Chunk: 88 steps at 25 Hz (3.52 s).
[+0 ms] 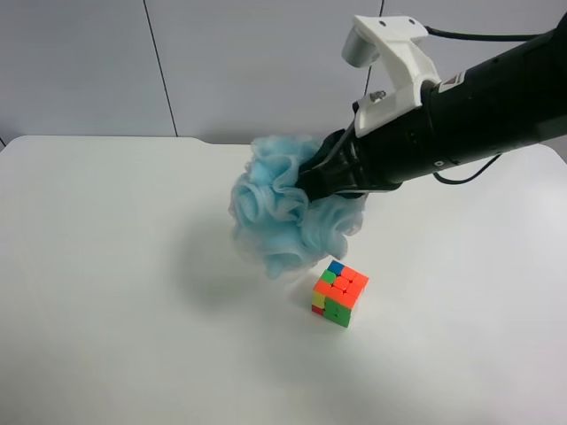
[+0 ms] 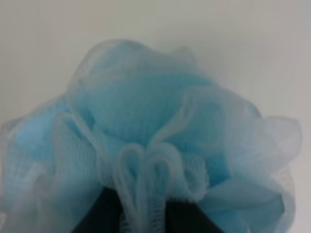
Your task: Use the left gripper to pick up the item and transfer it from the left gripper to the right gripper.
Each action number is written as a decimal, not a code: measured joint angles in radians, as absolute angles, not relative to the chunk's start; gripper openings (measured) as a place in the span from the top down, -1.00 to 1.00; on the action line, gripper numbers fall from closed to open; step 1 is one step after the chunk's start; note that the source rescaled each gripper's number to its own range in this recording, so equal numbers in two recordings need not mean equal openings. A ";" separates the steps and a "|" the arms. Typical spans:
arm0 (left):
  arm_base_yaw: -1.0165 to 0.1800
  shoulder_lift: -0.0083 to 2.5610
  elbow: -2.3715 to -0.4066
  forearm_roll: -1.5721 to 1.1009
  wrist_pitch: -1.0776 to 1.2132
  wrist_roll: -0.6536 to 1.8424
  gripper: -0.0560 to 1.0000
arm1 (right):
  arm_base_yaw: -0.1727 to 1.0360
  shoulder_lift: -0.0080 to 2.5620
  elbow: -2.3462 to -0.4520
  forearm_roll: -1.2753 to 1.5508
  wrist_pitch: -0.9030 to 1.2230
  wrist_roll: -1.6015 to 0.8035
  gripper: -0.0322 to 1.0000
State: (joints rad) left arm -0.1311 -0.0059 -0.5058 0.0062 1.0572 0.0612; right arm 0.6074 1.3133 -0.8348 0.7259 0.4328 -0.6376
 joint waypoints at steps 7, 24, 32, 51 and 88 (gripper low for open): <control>-0.131 -0.006 -0.506 0.006 1.057 0.061 -1.00 | 0.429 1.293 -0.835 0.666 0.614 -0.578 0.93; -0.131 -0.006 -0.506 0.006 1.052 0.061 -1.00 | 0.044 1.365 -0.835 0.276 0.702 -0.343 0.94; -0.131 -0.006 -0.506 0.006 1.052 0.061 -1.00 | 0.037 1.546 -0.838 0.244 0.556 -0.343 0.94; -0.131 -0.006 -0.506 0.006 1.052 0.061 -1.00 | 0.037 1.642 -0.844 0.244 0.578 -0.329 -0.98; -0.131 -0.006 -0.506 0.006 1.052 0.061 -1.00 | 0.037 0.164 -0.618 0.141 1.206 -0.144 -1.00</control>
State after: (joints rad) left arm -0.1311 -0.0059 -0.5058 0.0062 1.0520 0.0613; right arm 0.0370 0.1641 -0.6177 0.1406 1.2059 -0.1444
